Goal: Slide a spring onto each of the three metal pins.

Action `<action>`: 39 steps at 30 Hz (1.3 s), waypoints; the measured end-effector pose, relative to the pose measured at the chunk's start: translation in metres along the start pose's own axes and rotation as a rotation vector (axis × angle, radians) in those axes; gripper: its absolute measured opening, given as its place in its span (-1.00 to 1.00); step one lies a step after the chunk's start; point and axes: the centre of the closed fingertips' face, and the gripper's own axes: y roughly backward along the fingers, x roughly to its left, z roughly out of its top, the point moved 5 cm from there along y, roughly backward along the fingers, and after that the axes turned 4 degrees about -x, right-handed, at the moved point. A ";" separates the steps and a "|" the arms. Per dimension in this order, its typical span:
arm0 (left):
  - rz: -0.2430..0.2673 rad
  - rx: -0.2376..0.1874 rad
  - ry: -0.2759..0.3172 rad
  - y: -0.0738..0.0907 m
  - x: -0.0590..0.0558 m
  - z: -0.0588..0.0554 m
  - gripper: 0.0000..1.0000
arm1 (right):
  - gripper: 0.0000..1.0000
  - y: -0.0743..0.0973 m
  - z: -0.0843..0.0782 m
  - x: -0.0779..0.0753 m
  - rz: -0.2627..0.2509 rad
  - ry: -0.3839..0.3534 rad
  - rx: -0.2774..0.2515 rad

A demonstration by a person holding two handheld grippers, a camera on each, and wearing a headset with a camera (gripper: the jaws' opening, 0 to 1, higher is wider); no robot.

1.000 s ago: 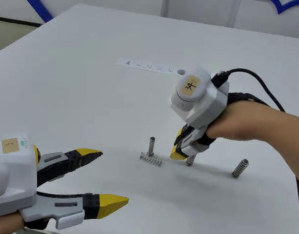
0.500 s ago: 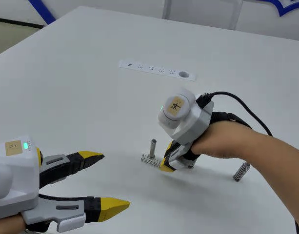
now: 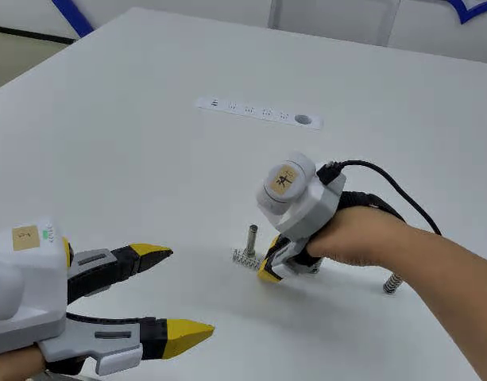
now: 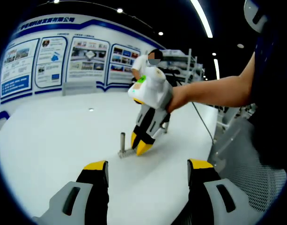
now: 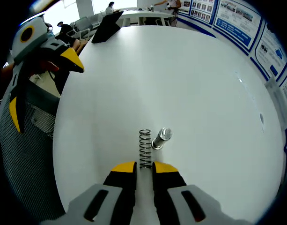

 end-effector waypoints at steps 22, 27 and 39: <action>-0.002 -0.001 -0.002 -0.001 -0.001 0.000 0.39 | -0.77 0.025 0.006 0.006 -0.023 0.026 -0.004; -0.002 -0.005 -0.001 -0.001 -0.001 0.000 0.39 | -0.77 0.034 0.010 0.009 -0.026 0.044 -0.001; -0.005 -0.006 -0.005 -0.001 -0.002 0.002 0.38 | -0.77 0.046 0.015 0.011 -0.028 0.072 0.005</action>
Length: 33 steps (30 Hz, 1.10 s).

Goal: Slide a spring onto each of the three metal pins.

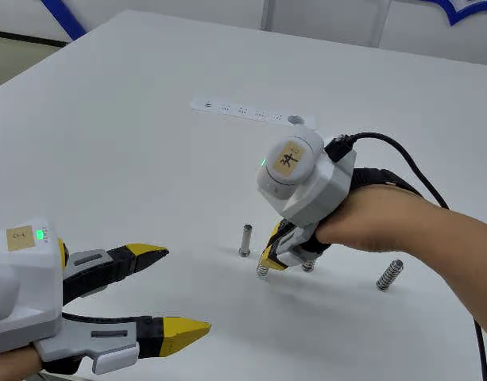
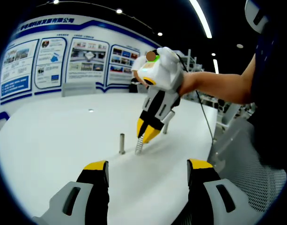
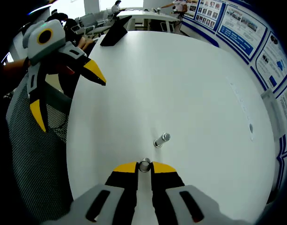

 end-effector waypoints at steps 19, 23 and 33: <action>0.002 -0.004 -0.004 0.000 0.000 0.001 0.38 | -0.77 0.041 0.032 -0.011 -0.023 0.026 -0.057; 0.004 -0.006 -0.005 0.001 0.000 0.001 0.38 | -0.77 0.045 0.041 -0.014 -0.032 0.039 -0.070; 0.009 -0.011 -0.005 0.001 0.001 0.002 0.38 | -0.77 0.038 0.052 -0.021 -0.034 0.046 -0.064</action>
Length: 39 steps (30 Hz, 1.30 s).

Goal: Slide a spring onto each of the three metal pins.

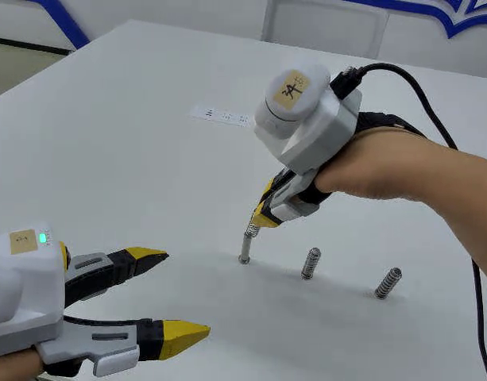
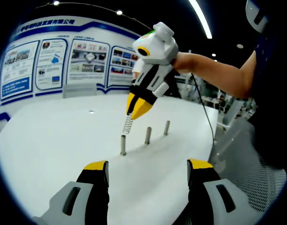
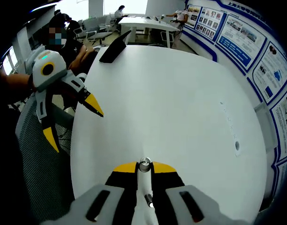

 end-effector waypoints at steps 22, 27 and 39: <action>0.003 -0.002 0.009 0.000 0.002 -0.001 0.38 | -0.77 -0.021 -0.005 -0.005 0.031 -0.018 0.046; 0.003 -0.001 0.009 0.000 0.002 -0.001 0.38 | -0.77 -0.029 -0.006 -0.007 0.047 -0.035 0.060; 0.001 0.006 0.008 0.000 0.001 -0.002 0.38 | -0.77 -0.044 -0.019 -0.003 0.075 -0.079 0.091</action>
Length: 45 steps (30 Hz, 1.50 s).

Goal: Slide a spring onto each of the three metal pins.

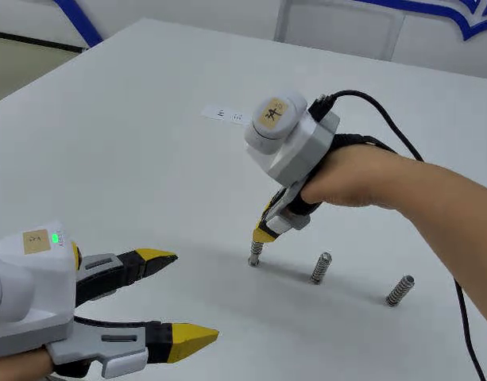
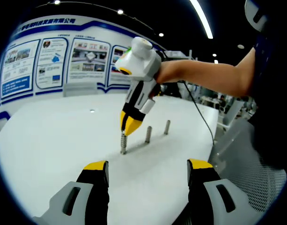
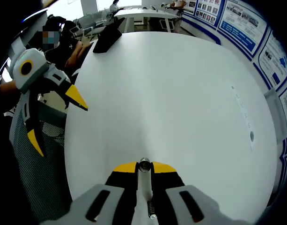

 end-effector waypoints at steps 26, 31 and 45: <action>-0.003 0.009 0.000 0.000 0.000 -0.002 0.39 | -0.73 -0.019 -0.010 -0.001 -0.003 -0.021 -0.033; -0.006 0.012 -0.001 0.000 -0.001 -0.002 0.39 | -0.65 -0.015 -0.010 -0.005 -0.022 -0.010 -0.056; -0.007 0.014 -0.004 -0.001 -0.001 -0.001 0.39 | -0.54 0.000 -0.021 -0.007 -0.066 -0.016 -0.100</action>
